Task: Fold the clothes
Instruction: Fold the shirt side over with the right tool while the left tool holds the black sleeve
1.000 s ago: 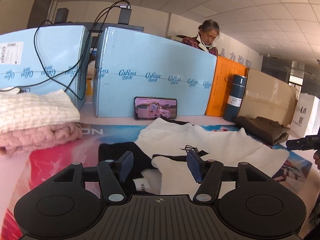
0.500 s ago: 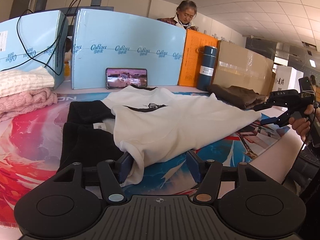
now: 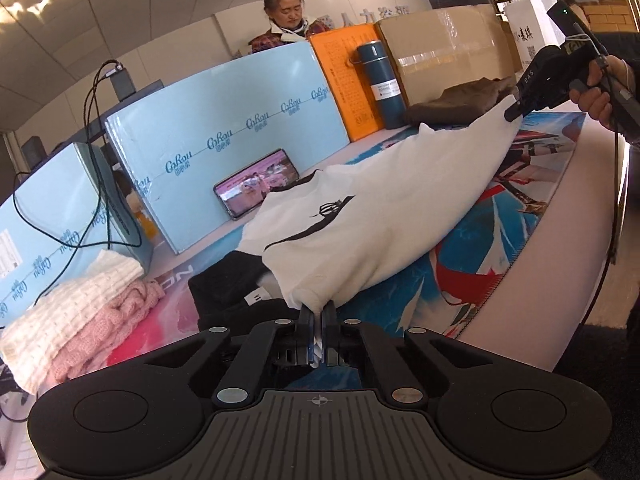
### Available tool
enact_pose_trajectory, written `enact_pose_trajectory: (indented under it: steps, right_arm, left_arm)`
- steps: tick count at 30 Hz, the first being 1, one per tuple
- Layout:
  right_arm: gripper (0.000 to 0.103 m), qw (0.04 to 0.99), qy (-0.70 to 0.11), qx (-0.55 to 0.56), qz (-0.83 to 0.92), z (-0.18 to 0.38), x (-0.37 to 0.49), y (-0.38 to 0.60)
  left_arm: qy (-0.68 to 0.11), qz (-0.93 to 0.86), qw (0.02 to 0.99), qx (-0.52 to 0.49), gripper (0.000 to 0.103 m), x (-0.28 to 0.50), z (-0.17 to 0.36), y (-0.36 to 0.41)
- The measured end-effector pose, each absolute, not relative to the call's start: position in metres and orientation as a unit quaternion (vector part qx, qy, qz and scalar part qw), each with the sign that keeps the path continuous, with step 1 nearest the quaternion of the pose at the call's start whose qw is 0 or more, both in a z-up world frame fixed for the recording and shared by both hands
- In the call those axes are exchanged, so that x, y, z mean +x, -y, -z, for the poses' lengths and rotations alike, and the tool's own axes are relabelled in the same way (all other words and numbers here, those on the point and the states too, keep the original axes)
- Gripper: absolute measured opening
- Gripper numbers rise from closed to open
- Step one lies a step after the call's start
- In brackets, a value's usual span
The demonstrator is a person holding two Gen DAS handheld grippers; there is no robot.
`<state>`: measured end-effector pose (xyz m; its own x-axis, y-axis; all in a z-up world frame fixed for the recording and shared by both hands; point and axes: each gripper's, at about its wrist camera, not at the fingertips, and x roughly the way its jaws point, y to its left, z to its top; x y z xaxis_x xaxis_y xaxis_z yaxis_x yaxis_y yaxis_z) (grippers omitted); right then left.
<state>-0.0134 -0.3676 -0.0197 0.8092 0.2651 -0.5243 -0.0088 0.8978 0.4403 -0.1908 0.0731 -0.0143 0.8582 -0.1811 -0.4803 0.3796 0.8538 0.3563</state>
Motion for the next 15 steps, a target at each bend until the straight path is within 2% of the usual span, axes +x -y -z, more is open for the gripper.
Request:
enact_pose_trajectory:
  steps: [4, 6, 10, 11, 13, 15]
  right_arm:
    - [0.004, 0.923, -0.301, 0.229, -0.066, 0.015, -0.027, 0.378]
    - [0.004, 0.92, -0.313, 0.23, -0.056, 0.021, -0.031, 0.381]
    - [0.003, 0.915, -0.33, 0.229, -0.045, 0.034, -0.037, 0.383]
    - [0.003, 0.915, -0.329, 0.227, -0.044, 0.035, -0.038, 0.383]
    - [0.003, 0.917, -0.326, 0.225, -0.045, 0.037, -0.039, 0.382]
    - [0.004, 0.919, -0.323, 0.221, -0.045, 0.038, -0.04, 0.381]
  left_arm:
    - [-0.27, 0.166, 0.927, 0.2, 0.002, -0.194, 0.025, -0.079]
    - [-0.274, 0.159, 0.932, 0.176, 0.009, -0.197, 0.028, -0.087]
    - [-0.257, 0.104, 0.953, 0.123, 0.009, -0.202, 0.021, -0.11]
    - [-0.244, 0.093, 0.96, 0.098, 0.015, -0.203, 0.018, -0.116]
    - [-0.214, 0.073, 0.973, 0.043, 0.034, -0.203, 0.01, -0.126]
    - [-0.198, 0.089, 0.976, -0.019, 0.065, -0.198, 0.009, -0.128]
